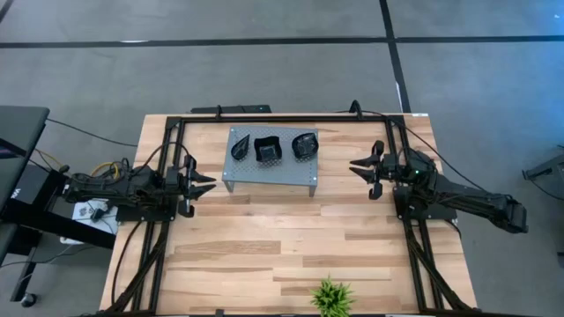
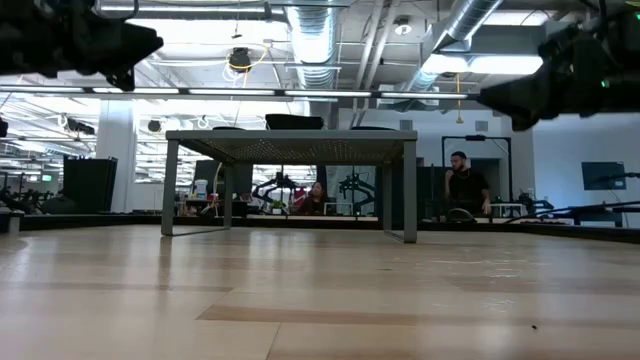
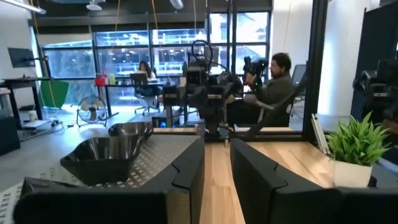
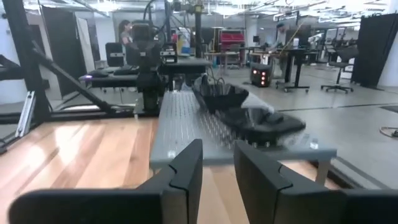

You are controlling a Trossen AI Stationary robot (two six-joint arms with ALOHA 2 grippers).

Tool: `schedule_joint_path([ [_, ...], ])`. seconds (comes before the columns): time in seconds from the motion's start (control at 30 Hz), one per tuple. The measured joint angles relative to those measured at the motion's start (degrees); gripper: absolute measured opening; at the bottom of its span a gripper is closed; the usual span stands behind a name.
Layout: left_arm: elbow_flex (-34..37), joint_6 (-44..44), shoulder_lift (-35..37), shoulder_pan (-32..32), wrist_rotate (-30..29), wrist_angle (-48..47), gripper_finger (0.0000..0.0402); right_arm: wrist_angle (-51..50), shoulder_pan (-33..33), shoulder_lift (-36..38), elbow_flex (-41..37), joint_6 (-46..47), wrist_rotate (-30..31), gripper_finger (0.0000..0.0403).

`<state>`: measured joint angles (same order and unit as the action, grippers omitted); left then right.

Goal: Pick & Place Mini shaped plates
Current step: Return to Home Position

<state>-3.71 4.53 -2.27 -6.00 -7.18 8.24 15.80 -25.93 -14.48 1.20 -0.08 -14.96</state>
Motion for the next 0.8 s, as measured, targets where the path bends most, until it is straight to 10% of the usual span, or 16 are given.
schedule_joint_path([
  [0.8,3.4,-0.5,1.7,0.0,-0.2,1.7,0.0079,-5.4,1.8,4.7,-0.8,-2.0,0.0,0.0087],
])
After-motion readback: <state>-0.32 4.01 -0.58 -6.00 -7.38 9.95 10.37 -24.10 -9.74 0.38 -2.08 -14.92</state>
